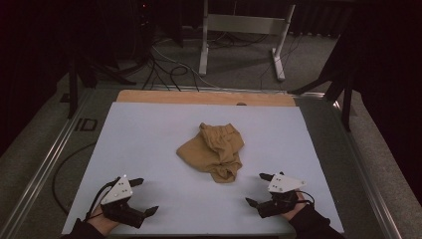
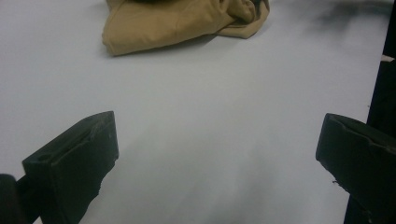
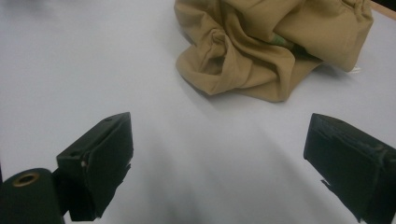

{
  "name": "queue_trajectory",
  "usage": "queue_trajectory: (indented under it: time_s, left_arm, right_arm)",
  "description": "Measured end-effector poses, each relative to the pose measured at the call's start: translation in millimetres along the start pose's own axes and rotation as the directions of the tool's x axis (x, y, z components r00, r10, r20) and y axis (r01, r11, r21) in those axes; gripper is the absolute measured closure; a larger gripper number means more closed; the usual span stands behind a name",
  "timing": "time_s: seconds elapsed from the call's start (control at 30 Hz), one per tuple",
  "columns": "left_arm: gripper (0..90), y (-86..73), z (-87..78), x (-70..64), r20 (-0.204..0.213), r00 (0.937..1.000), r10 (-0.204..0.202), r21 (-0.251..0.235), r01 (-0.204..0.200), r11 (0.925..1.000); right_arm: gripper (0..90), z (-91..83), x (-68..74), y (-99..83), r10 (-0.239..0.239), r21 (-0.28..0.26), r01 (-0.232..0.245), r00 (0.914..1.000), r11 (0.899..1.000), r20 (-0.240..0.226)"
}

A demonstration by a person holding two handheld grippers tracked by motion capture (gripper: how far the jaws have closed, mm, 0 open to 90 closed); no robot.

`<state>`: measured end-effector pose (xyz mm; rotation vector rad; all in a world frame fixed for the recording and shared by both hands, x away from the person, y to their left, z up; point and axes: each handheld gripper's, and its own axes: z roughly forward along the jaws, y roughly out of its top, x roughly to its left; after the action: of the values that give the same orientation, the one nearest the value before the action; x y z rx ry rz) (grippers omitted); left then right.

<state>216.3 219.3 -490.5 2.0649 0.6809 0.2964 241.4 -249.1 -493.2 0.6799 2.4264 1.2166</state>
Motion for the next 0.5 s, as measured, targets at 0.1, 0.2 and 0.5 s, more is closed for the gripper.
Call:
queue_trajectory:
  time_s: [0.1,0.2,0.5]
  left_arm:
    - [0.3,1.8,1.0,-2.1,0.014,0.9999,0.005,-0.006,-0.005,1.0000]
    - [0.3,3.5,1.3,-3.8,0.034,0.9992,0.022,-0.009,-0.022,0.9997]
    - [0.3,2.1,-0.5,-4.8,0.055,0.9980,0.033,-0.001,-0.032,0.9995]
  right_arm:
    - [8.6,0.0,-0.1,-0.4,-0.003,0.001,0.002,1.0000,1.000,0.010]
    - [8.6,-1.0,-1.7,-1.6,-0.013,-0.002,0.013,0.9999,1.000,0.010]
    - [8.6,-2.6,0.6,-1.3,-0.020,0.026,0.020,0.9998,0.999,-0.005]
